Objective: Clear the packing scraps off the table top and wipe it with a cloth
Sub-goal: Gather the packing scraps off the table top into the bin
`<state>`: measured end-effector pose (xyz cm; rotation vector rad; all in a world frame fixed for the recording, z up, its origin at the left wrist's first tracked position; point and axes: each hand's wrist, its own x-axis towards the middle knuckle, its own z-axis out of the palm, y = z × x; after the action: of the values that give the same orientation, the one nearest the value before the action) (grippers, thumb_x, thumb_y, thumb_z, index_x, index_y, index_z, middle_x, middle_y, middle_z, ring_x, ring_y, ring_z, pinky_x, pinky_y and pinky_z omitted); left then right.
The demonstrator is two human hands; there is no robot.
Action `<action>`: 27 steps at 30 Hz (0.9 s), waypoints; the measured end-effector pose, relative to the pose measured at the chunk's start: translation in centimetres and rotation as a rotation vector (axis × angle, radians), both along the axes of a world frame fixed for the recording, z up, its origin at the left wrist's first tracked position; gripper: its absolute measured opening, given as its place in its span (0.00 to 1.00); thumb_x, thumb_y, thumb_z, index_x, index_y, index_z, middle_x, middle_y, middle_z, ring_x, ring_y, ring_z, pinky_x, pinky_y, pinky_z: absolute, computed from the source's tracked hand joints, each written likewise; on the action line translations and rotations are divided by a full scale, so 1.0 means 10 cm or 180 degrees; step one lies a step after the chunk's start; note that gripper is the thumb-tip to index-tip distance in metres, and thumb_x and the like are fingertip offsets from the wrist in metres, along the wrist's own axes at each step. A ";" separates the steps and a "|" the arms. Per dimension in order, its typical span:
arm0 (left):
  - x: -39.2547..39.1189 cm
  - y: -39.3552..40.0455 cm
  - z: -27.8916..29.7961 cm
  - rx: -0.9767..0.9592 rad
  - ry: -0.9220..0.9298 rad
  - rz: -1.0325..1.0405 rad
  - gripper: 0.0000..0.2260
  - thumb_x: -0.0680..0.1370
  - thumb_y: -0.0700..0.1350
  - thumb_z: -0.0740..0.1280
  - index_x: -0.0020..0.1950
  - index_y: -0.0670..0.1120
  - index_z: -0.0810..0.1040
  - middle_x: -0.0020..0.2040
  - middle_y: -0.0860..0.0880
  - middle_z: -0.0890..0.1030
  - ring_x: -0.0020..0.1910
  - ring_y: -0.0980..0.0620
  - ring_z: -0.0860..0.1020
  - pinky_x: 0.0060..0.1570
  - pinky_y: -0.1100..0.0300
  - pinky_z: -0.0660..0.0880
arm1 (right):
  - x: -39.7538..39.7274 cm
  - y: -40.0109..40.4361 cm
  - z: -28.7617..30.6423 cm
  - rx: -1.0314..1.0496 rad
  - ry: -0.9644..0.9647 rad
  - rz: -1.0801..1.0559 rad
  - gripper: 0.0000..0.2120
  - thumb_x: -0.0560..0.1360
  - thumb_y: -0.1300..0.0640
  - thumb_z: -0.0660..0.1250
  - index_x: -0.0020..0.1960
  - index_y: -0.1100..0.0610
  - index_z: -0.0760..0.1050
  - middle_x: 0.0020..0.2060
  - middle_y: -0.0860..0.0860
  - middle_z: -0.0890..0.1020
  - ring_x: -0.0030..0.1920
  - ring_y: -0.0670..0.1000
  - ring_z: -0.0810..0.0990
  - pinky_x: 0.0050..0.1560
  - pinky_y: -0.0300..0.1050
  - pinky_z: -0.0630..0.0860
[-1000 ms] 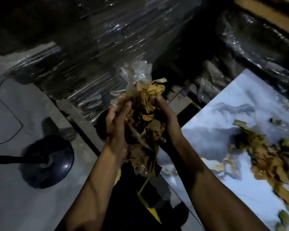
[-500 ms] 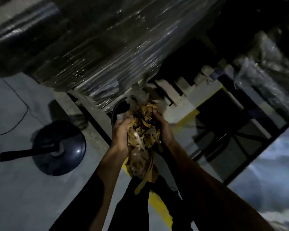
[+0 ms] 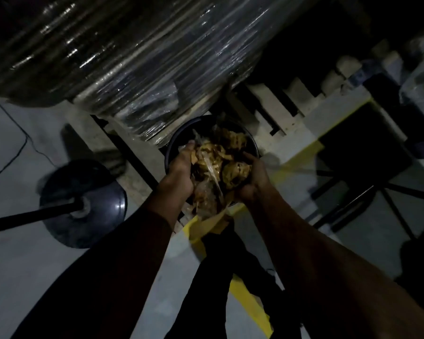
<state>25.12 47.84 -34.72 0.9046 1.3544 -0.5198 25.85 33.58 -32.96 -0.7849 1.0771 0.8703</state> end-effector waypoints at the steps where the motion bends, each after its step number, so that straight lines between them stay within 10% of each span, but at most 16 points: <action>1: 0.01 0.01 -0.02 0.0040 -0.0073 0.0085 0.25 0.74 0.62 0.68 0.61 0.45 0.77 0.56 0.43 0.81 0.50 0.42 0.79 0.43 0.52 0.77 | 0.04 0.01 0.00 0.0086 0.0015 -0.0081 0.22 0.81 0.46 0.53 0.62 0.59 0.76 0.50 0.61 0.81 0.50 0.61 0.79 0.43 0.53 0.79; 6: -0.05 0.19 -0.16 -0.0035 -0.0290 0.0161 0.28 0.77 0.64 0.59 0.68 0.48 0.74 0.65 0.44 0.77 0.61 0.41 0.77 0.50 0.51 0.76 | 0.15 -0.03 -0.08 0.0065 0.0118 -0.0512 0.26 0.82 0.42 0.45 0.55 0.57 0.77 0.51 0.61 0.79 0.52 0.62 0.76 0.51 0.59 0.72; 13: -0.06 0.11 0.10 0.0256 -0.0126 -0.0129 0.16 0.82 0.54 0.54 0.61 0.47 0.74 0.50 0.47 0.75 0.40 0.49 0.73 0.43 0.56 0.68 | 0.12 0.03 -0.05 -0.0059 0.0182 -0.0310 0.29 0.80 0.38 0.50 0.72 0.54 0.70 0.68 0.63 0.74 0.67 0.67 0.73 0.69 0.66 0.67; 17: -0.16 0.08 0.28 0.0336 -0.0086 -0.0181 0.16 0.81 0.53 0.57 0.62 0.47 0.75 0.59 0.47 0.76 0.52 0.47 0.73 0.53 0.57 0.67 | 0.01 -0.05 0.31 -0.0301 -0.0021 -0.0399 0.25 0.83 0.44 0.48 0.70 0.58 0.71 0.64 0.62 0.76 0.56 0.62 0.78 0.54 0.56 0.78; 21: -0.22 -0.03 0.65 0.0257 -0.0207 -0.0392 0.12 0.83 0.50 0.55 0.51 0.47 0.75 0.45 0.50 0.78 0.44 0.51 0.74 0.42 0.59 0.68 | -0.08 -0.22 1.02 -0.0489 -0.0241 -0.0262 0.20 0.85 0.49 0.49 0.45 0.57 0.74 0.40 0.54 0.77 0.39 0.53 0.76 0.29 0.42 0.76; 24: -0.25 -0.24 1.11 0.0283 -0.0407 -0.0578 0.12 0.82 0.47 0.57 0.42 0.46 0.75 0.38 0.51 0.81 0.37 0.53 0.73 0.35 0.62 0.68 | -0.13 -0.41 1.55 -0.0652 -0.0512 -0.0222 0.18 0.85 0.50 0.50 0.45 0.58 0.73 0.41 0.54 0.77 0.40 0.52 0.76 0.39 0.45 0.74; 27: -0.24 -0.51 1.68 0.0275 -0.0797 -0.0795 0.12 0.82 0.48 0.58 0.58 0.44 0.77 0.52 0.49 0.80 0.49 0.51 0.77 0.42 0.61 0.73 | -0.24 -0.62 2.04 -0.0756 -0.0781 -0.0382 0.16 0.84 0.47 0.53 0.58 0.58 0.72 0.58 0.58 0.78 0.55 0.58 0.78 0.62 0.55 0.74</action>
<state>22.74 42.75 -17.87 1.1780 1.0495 -0.5215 23.45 27.34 -12.58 -0.9869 1.0075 0.5340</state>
